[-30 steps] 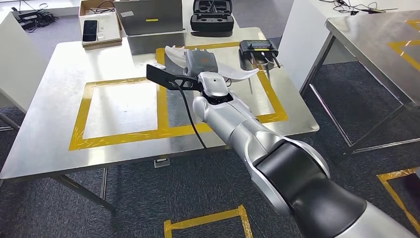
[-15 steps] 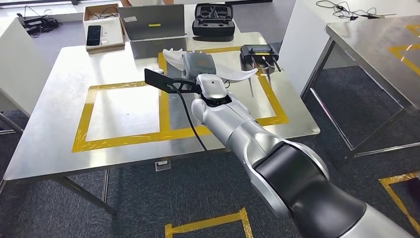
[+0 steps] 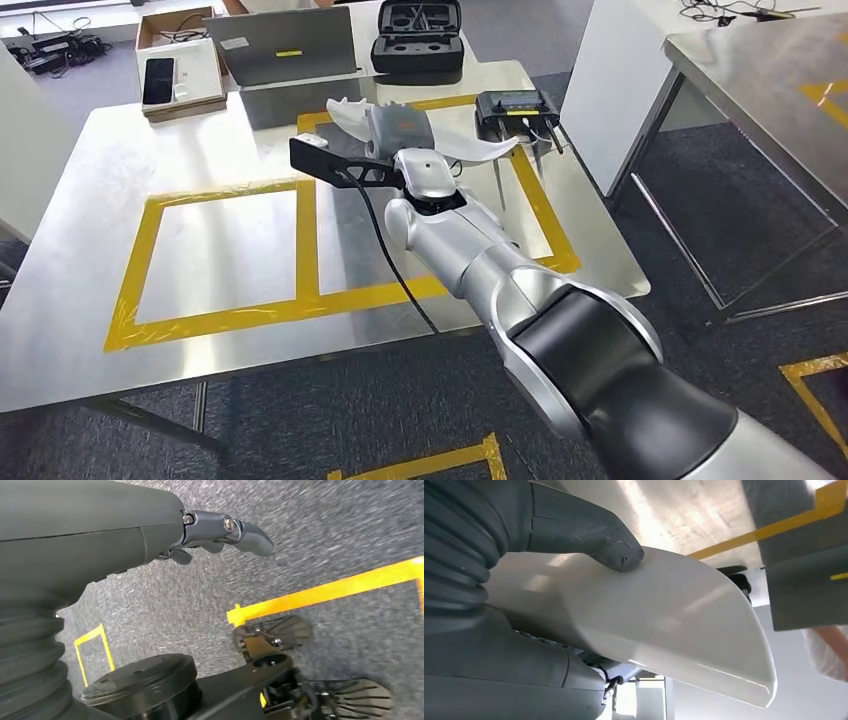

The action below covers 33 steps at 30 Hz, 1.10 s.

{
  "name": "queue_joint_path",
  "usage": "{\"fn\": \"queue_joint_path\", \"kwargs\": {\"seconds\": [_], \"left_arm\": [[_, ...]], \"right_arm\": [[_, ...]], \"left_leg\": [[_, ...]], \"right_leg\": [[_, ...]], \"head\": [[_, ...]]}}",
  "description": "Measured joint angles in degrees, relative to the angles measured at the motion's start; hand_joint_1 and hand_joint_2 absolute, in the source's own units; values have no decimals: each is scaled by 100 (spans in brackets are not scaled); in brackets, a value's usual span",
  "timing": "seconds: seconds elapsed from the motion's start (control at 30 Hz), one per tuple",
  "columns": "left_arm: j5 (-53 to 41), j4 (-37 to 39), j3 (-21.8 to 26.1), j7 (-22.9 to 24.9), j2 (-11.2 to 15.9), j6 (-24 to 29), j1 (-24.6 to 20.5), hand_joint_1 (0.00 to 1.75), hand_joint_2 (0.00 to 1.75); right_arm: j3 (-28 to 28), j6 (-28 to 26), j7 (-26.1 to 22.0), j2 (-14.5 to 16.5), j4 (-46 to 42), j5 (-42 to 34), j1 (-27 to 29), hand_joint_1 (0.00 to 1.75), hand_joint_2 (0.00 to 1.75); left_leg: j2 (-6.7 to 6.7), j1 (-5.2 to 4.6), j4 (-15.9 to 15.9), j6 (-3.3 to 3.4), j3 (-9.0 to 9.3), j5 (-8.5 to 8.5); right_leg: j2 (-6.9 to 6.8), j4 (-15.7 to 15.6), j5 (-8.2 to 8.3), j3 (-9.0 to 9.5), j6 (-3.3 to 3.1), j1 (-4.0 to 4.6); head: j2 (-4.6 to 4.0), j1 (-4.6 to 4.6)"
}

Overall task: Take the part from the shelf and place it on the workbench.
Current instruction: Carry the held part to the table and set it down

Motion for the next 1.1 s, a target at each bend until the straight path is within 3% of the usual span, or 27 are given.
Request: {"fn": "queue_joint_path", "kwargs": {"seconds": [0.03,0.1,0.13,0.17,0.2,0.27,0.3,0.37,0.47,0.5,0.53,0.6,0.63,0.67,0.73,0.8,0.83,0.87,0.97,1.0,1.1], "left_arm": [[0,0,0,1,3,0,-1,0,175],[0,1,0,-3,8,0,6,0,175],[0,1,0,-9,9,0,15,0,175],[0,1,0,-19,11,0,25,0,175],[-1,1,0,-30,15,0,33,0,175],[-1,1,0,-46,24,0,37,0,175],[-1,1,0,-50,27,0,34,0,175],[0,2,0,-51,27,0,32,0,175],[6,0,1,-24,28,0,36,0,175],[10,-1,2,-13,26,0,33,0,175],[15,-1,2,-4,21,0,29,0,175],[18,0,2,-1,11,0,26,0,175],[17,1,2,0,7,0,26,0,175],[16,1,2,1,5,0,27,0,175],[9,1,2,1,5,0,27,0,175],[-3,0,2,-1,5,0,27,0,175],[-9,0,2,-3,5,0,27,0,175],[-11,0,2,-4,5,0,27,0,175],[-19,0,2,-3,8,0,28,0,175],[-22,0,2,-2,9,0,28,0,175],[-26,0,2,1,9,0,28,0,175]], "right_arm": [[-7,4,-1,14,-1,1,3,157,175],[-12,14,1,27,-1,2,21,157,175],[-15,17,3,29,-1,1,32,157,175],[-18,18,4,30,-1,2,38,157,175],[-20,17,4,31,-1,3,41,157,175],[-23,16,0,35,-1,12,36,157,175],[-25,16,-3,36,-1,19,32,157,175],[-36,16,-13,37,-1,31,24,157,175],[-60,16,-23,36,-2,42,16,157,175],[-66,15,-25,36,-2,46,10,157,175],[-72,15,-27,35,-2,48,5,157,175],[-85,15,-27,35,-1,51,-1,157,175],[-92,15,-28,35,-1,51,-1,157,175],[-99,14,-28,35,-1,51,1,157,175],[-108,5,-40,35,-1,49,4,157,175],[-123,-27,-75,35,-1,42,9,157,175],[-137,-54,-99,35,-1,32,9,157,175],[-158,-85,-127,35,-2,18,9,157,175],[-221,-162,-206,35,-7,-18,3,157,175],[-238,-173,-218,35,-12,-22,-6,157,175],[-294,-179,-217,38,-34,-43,-74,157,175]], "left_leg": [[9,5,345,-18,-247,-58],[11,7,836,-47,-686,-414],[12,9,919,-54,-836,-574],[13,11,855,-56,-907,-600],[16,15,638,-51,-899,-452],[28,23,-93,-35,-725,162],[41,19,-399,-3,-645,351],[54,1,-654,83,-565,479],[35,-4,-631,207,-531,525],[26,-5,-628,223,-523,528],[18,-12,-627,229,-515,527],[4,-29,-614,238,-509,505],[2,-34,-615,252,-507,497],[0,-38,-615,266,-505,487],[1,-51,-614,288,-504,474],[3,-63,-612,302,-505,466],[4,-67,-611,306,-505,463],[4,-70,-610,309,-505,461],[6,-74,-610,317,-505,456],[7,-73,-611,317,-504,455],[7,-70,-620,313,-500,458]], "right_leg": [[2,-21,-43,59,-31,-7],[8,-29,-139,168,-59,-8],[12,-24,-191,223,-60,-7],[17,-15,-245,277,-54,-8],[21,0,-299,330,-42,-10],[27,48,-402,415,4,-12],[32,77,-445,437,39,-6],[40,115,-514,446,122,14],[23,155,-575,449,221,20],[13,159,-570,453,175,22],[4,164,-591,459,78,25],[-7,141,-590,477,-221,45],[-8,141,-607,482,-316,51],[-9,139,-596,483,-369,56],[-10,125,-596,492,-372,52],[-10,106,-588,499,-316,43],[-10,93,-584,505,-255,36],[-10,75,-582,514,-161,27],[-10,15,-578,548,205,-4],[-10,5,-577,552,273,-8],[-10,5,-579,551,293,-8]], "head": [[-1,-7],[0,-12],[0,-13],[1,-13],[1,-13],[1,-14],[1,-16],[1,-19],[0,-13],[0,-7],[0,-5],[0,4],[0,7],[0,11],[0,12],[0,11],[0,11],[0,11],[1,11],[0,10],[0,9]]}}
